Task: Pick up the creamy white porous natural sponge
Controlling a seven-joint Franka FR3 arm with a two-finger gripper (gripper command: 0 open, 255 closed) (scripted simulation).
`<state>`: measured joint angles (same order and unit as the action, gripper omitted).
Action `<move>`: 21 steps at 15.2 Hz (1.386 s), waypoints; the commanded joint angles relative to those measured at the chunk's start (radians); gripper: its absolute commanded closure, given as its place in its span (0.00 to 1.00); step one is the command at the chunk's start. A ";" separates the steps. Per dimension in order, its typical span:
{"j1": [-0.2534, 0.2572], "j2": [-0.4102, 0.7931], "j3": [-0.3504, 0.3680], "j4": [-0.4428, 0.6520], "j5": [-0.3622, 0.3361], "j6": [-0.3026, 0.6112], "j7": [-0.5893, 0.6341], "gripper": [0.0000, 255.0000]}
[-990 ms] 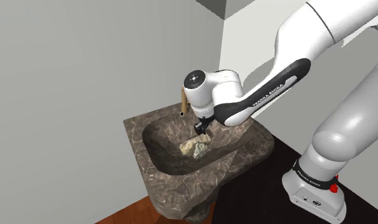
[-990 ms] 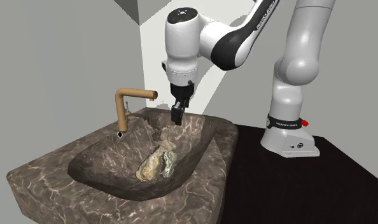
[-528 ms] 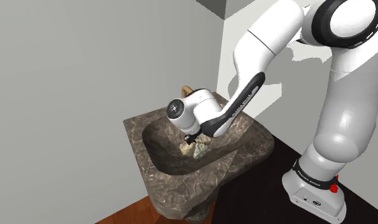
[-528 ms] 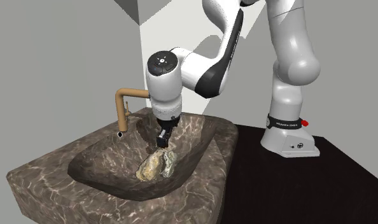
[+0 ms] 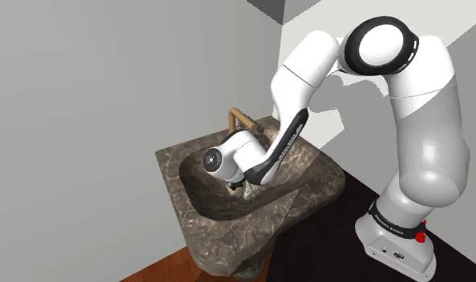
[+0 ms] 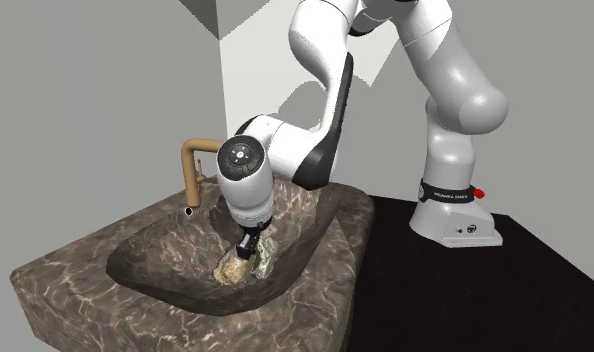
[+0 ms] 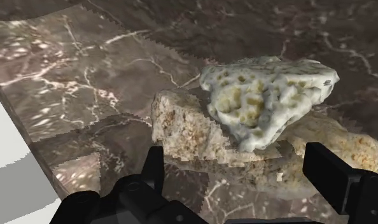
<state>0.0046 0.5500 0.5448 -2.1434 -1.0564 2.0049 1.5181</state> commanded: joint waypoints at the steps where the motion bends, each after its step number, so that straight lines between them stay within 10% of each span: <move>1: 0.008 0.025 -0.010 0.008 -0.018 0.005 0.017 0.00; 5: 0.018 0.059 -0.024 0.020 -0.040 0.013 0.037 0.00; 6: 0.018 0.060 -0.024 0.021 -0.040 0.013 0.038 1.00; 21: -0.006 -0.019 0.009 -0.006 0.012 -0.005 -0.011 1.00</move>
<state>0.0024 0.5424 0.5494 -2.1459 -1.0520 2.0018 1.5151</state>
